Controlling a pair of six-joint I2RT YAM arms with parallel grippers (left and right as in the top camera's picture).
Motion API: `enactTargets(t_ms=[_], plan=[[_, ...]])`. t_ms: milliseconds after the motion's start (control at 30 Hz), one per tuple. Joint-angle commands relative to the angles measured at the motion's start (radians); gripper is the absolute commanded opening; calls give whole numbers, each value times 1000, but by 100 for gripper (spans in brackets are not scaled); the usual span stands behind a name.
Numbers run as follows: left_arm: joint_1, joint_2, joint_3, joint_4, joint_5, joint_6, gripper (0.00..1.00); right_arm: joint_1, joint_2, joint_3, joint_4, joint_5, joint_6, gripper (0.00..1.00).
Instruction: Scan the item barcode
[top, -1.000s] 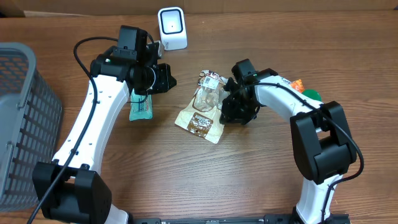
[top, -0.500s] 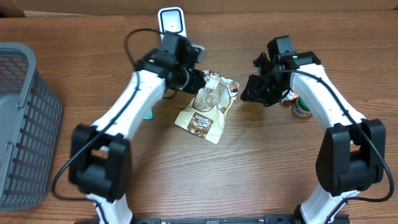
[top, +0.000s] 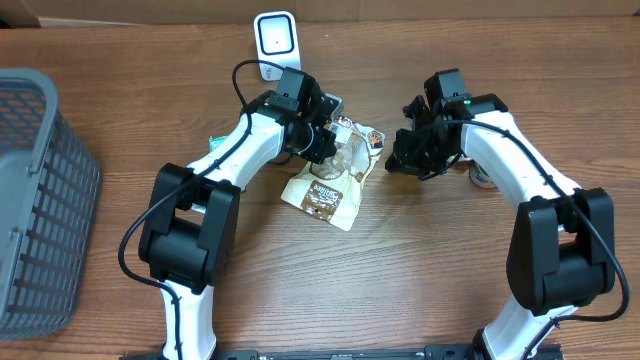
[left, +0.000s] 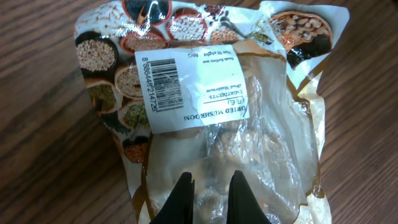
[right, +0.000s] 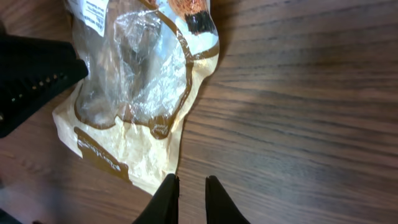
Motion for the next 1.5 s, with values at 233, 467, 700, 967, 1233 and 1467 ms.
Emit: enactTargets(t_ms=[233,467,700,967,1233,1467], plan=[[9,108,-4,-57,-76,-213,4,5,-14,-108,117,-60,35,12],[21,110,-4,-235,-53,-347,4,5,-12,-108,169,-60,78,13],[21,110,-4,-335,40,-343,4,5,95,-108,236,-112,32,14],[64,58,169,-441,163,-153,4,3,136,-108,244,-192,-61,22],[72,52,273,-447,184,24,4,3,136,-108,236,-192,-61,22],[71,157,231,-445,201,28,4,5,136,-108,206,-192,-61,22]])
